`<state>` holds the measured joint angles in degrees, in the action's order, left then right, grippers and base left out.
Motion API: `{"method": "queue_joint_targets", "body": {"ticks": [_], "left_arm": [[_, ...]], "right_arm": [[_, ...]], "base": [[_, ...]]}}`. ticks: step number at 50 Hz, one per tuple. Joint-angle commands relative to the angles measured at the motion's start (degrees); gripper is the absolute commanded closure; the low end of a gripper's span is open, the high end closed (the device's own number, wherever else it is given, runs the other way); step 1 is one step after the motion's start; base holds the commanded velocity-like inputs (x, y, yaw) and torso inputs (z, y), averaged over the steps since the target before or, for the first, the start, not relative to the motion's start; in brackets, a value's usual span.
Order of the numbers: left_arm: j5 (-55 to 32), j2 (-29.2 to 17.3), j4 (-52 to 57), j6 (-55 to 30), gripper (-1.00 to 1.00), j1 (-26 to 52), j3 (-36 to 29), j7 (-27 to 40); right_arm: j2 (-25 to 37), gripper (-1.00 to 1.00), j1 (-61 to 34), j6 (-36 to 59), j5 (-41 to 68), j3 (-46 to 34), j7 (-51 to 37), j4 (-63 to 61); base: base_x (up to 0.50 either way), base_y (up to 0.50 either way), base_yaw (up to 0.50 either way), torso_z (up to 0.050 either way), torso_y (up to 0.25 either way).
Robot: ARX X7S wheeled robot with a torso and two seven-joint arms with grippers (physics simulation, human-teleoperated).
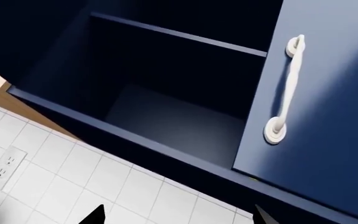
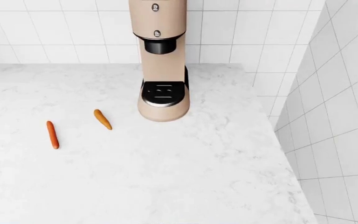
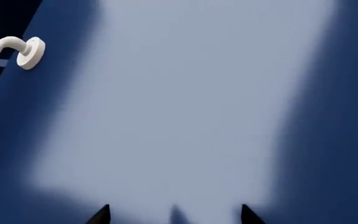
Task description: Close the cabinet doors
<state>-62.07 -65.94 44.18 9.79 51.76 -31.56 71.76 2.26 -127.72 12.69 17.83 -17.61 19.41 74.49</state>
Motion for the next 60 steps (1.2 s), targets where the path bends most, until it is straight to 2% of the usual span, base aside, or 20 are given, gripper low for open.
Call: {"method": "queue_joint_targets", "body": {"ticks": [1, 6, 11, 17, 21, 23, 24, 27, 28, 29, 30, 31, 32, 35, 37, 43, 46, 49, 52, 60], "left_arm": [[-1.7, -2.3, 2.3, 1.3, -1.0, -0.5, 1.5, 0.4], [-3.0, -3.7, 3.9, 2.4, -1.0, -1.0, 2.3, 0.4], [-4.3, -4.3, 5.0, 3.0, -1.0, -1.2, 2.6, 0.1], [-5.0, -5.7, 6.7, 3.9, -1.0, -1.6, 3.3, 0.1], [-5.8, -4.5, 5.6, 3.7, -1.0, -1.4, 2.8, -1.3], [-6.1, -3.7, 5.5, 3.2, -1.0, -1.4, 2.1, -2.3], [-6.5, -3.7, 5.8, 3.2, -1.0, -1.4, 2.0, -2.6], [-6.9, -5.0, 7.3, 3.9, -1.0, -1.8, 2.5, -2.9], [-6.9, -5.2, 7.3, 4.0, -1.0, -1.9, 2.6, -2.8], [-7.0, -5.3, 7.5, 4.1, -1.0, -1.9, 2.7, -2.9], [-7.0, -5.4, 7.8, 4.1, -1.0, -2.0, 2.7, -3.1], [-6.9, -5.2, 7.8, 4.0, -1.0, -1.9, 2.6, -3.2], [-6.8, -5.0, 7.8, 3.8, -1.0, -1.9, 2.5, -3.3], [-6.6, -4.8, 7.7, 3.3, -1.0, -1.7, 2.3, -3.9], [-6.7, -4.6, 7.4, 3.2, -1.0, -1.8, 2.2, -4.1], [-6.4, -6.0, 9.5, 4.5, -1.0, -2.4, 3.1, -3.5], [-6.0, -6.3, 10.1, 4.6, -1.0, -2.5, 3.4, -3.4], [-5.8, -6.2, 10.4, 4.4, -1.0, -2.5, 3.3, -3.2], [-5.3, -6.0, 10.9, 4.0, -1.0, -2.4, 3.2, -2.9], [-4.5, -5.2, 11.4, 2.7, -1.0, -2.0, 2.9, -2.7]], "right_arm": [[-2.1, -1.0, -6.3, 3.3, -14.3, 12.3, 3.3, 0.5], [-2.1, -1.0, -7.3, 9.6, -15.7, 12.4, 4.8, -10.0], [0.1, -1.0, -0.5, 36.9, -15.3, 11.3, 5.0, -49.7], [1.1, -1.0, 4.0, 55.2, -14.0, 13.0, 3.0, -79.3], [2.4, -1.0, 7.7, 67.7, -14.0, 13.5, 1.4, -99.0], [4.4, -1.0, 9.5, 76.8, -15.0, 11.4, -0.6, -113.0], [5.0, -1.0, 10.6, 77.3, -13.9, 11.7, -1.6, -114.9], [18.7, -1.0, 10.7, 77.3, 11.8, 19.8, -26.6, -116.5], [16.8, -1.0, 14.9, 77.3, 20.4, 19.8, -35.2, -120.2], [21.1, -1.0, 11.0, 77.2, 29.0, 21.6, -43.8, -116.0], [29.6, -1.0, 13.6, 68.6, 37.6, 13.0, -52.4, -118.3], [38.2, -1.0, 8.3, 60.0, 46.2, 4.4, -61.0, -120.0], [41.1, -1.0, 7.1, 51.4, 54.8, -2.4, -69.6, -121.3], [44.4, -1.0, 8.6, 48.5, 80.6, -3.1, -95.3, -126.4], [45.5, -1.0, 9.3, 46.5, 93.0, -3.1, -98.8, -128.6], [47.2, -1.0, 16.4, 43.0, 93.6, -2.3, -102.3, -132.6], [47.3, -1.0, 14.7, 45.9, 94.6, -4.5, -102.9, -133.8], [44.7, -1.0, 20.4, 48.2, 93.8, 0.7, -102.4, -134.4], [40.0, -1.0, 25.4, 54.7, 99.2, 10.1, -105.3, -134.4], [36.7, -1.0, 30.0, 59.9, 103.1, 17.3, -107.3, -134.2]], "base": [[0.0, 0.0, 0.0, 0.0, 0.0], [0.0, 0.0, 0.0, 0.0, 0.0], [0.0, 0.0, 0.0, 0.0, 0.0], [0.0, 0.0, 0.0, 0.0, 0.0], [0.0, 0.0, 0.0, 0.0, 0.0], [0.0, 0.0, 0.0, 0.0, 0.0], [0.0, 0.0, 0.0, 0.0, 0.0], [0.0, 0.0, 0.0, 0.0, 0.0], [0.0, 0.0, 0.0, 0.0, 0.0], [0.0, 0.0, 0.0, 0.0, 0.0], [0.0, 0.0, 0.0, 0.0, 0.0], [0.0, 0.0, 0.0, 0.0, 0.0], [0.0, 0.0, 0.0, 0.0, 0.0], [0.0, 0.0, 0.0, 0.0, 0.0], [0.0, 0.0, 0.0, 0.0, 0.0], [0.0, 0.0, 0.0, 0.0, 0.0], [0.0, 0.0, 0.0, 0.0, 0.0], [0.03, 0.5, 0.0, 0.0, 0.0], [0.09, 0.5, 0.0, 0.0, 0.0], [0.09, 0.5, 0.0, 0.0, 0.0]]}}
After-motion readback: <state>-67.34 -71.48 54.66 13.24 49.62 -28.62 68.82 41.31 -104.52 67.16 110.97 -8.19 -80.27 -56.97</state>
